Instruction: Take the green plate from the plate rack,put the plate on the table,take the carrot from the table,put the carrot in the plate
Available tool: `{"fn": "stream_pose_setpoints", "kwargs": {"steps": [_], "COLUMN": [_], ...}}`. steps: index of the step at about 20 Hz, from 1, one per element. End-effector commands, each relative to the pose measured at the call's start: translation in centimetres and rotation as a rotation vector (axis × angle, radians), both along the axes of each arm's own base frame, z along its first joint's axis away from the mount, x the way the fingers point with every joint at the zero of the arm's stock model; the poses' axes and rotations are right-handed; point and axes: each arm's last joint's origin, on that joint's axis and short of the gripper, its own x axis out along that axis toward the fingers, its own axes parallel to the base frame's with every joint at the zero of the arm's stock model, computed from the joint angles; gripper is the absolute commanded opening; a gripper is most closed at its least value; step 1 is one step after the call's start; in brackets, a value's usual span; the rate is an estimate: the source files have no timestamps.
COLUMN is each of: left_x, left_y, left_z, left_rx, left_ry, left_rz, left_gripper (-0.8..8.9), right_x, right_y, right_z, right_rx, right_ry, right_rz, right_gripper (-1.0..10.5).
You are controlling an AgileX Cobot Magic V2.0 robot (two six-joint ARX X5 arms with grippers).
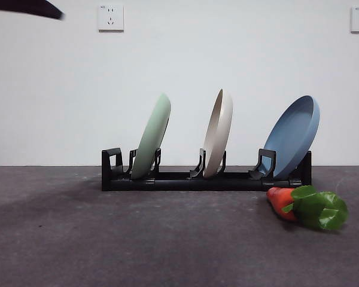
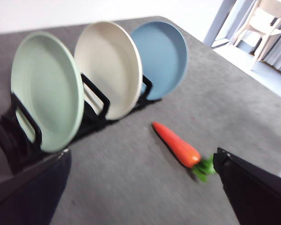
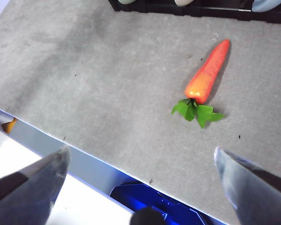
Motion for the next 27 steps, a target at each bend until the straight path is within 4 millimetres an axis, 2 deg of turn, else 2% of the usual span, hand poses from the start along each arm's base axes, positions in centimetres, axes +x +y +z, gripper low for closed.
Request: {"fn": "stream_pose_setpoints", "kwargs": {"steps": [1, 8, 13, 15, 22, 24, 26, 27], "left_x": [2.9, 12.1, 16.7, 17.5, 18.4, 18.5, 18.6, 18.6], "left_y": [-1.8, -6.6, -8.6, -8.8, -9.7, -9.8, -9.9, -9.9], "left_z": [-0.4, -3.2, -5.2, -5.8, -8.2, -8.5, -8.6, -8.7], "left_rx": [0.022, 0.086, 0.112, 0.120, 0.153, 0.154, 0.155, 0.156], "left_ry": [-0.027, 0.028, 0.030, 0.009, 0.039, 0.042, 0.045, 0.049], "left_rz": [0.024, 0.016, 0.026, 0.060, 0.077, 0.076, 0.073, 0.070], "left_gripper": [5.72, 5.71, 5.71, 5.65, 5.51, 4.25, 3.88, 3.31], "right_x": [0.2, 0.5, 0.5, 0.5, 1.0, 1.1, 1.1, 1.1], "right_y": [0.0, 0.1, 0.1, 0.1, 0.1, 0.1, 0.1, 0.1], "right_z": [0.1, 0.0, 0.0, 0.0, -0.2, -0.2, -0.2, -0.2], "right_rx": [0.004, 0.003, 0.006, 0.006, 0.004, 0.005, 0.005, 0.006], "right_ry": [0.004, 0.016, 0.020, 0.020, 0.041, 0.045, 0.045, 0.045], "right_rz": [-0.001, -0.001, -0.007, -0.007, -0.007, -0.006, -0.006, -0.005], "right_gripper": [6.9, 6.9, 6.9, 6.9, 6.9, 6.9, 6.9, 6.9]}}
